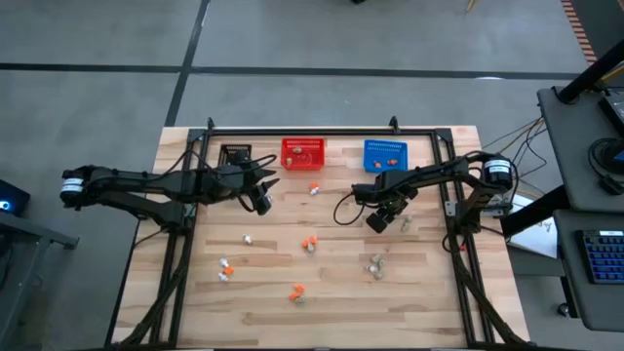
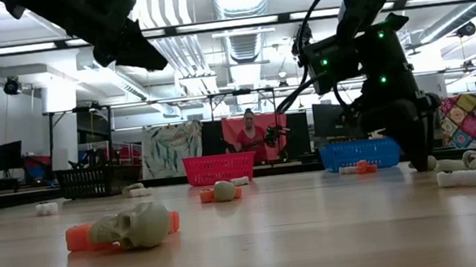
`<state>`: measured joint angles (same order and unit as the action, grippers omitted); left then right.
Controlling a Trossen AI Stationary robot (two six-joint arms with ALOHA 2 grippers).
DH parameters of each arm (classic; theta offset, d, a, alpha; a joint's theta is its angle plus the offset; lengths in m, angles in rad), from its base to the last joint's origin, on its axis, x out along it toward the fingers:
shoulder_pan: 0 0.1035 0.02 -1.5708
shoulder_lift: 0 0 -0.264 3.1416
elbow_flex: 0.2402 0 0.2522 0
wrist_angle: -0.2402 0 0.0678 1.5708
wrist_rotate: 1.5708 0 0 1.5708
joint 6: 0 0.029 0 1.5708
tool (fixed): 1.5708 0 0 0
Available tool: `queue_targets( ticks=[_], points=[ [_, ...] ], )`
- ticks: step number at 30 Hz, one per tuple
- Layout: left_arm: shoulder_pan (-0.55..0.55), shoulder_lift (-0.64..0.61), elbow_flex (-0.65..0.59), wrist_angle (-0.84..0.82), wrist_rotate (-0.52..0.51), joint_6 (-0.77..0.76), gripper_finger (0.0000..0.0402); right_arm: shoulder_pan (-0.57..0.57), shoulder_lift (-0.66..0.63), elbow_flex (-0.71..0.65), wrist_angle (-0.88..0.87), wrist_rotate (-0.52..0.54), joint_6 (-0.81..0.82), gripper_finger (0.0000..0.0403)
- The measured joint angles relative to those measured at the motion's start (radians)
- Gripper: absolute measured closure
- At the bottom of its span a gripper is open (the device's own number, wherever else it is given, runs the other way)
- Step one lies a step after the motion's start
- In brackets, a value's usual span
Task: Sort Halloween decoration
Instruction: Put the white skull toy into the red bin
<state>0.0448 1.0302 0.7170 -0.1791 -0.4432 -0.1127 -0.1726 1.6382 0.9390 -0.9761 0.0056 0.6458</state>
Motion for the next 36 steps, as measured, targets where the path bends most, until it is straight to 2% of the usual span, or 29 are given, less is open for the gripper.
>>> queue_targets(
  ticks=[7, 13, 23, 30, 36],
  points=[
    [0.0, 0.0, 0.0, 0.011, 0.0, -0.005, 0.031, 0.0, 0.0, -0.001, 0.018, -0.006, -0.01, 0.0343],
    [0.0, 0.003, -0.019, 0.107, 0.013, -0.014, 0.031, 0.0, -0.007, 0.024, 0.017, -0.005, -0.027, 0.0345],
    [-0.002, 0.012, -0.023, 0.117, 0.016, -0.051, 0.031, 0.0, -0.049, 0.142, 0.043, -0.006, -0.11, 0.0345],
    [-0.002, 0.013, -0.023, 0.187, 0.016, -0.058, 0.031, -0.009, -0.048, 0.224, 0.316, -0.013, -0.227, 0.0345],
    [-0.002, 0.011, -0.023, 0.244, 0.016, -0.057, 0.031, -0.046, -0.048, 0.258, 0.64, -0.009, -0.339, 0.0344]
  ],
)
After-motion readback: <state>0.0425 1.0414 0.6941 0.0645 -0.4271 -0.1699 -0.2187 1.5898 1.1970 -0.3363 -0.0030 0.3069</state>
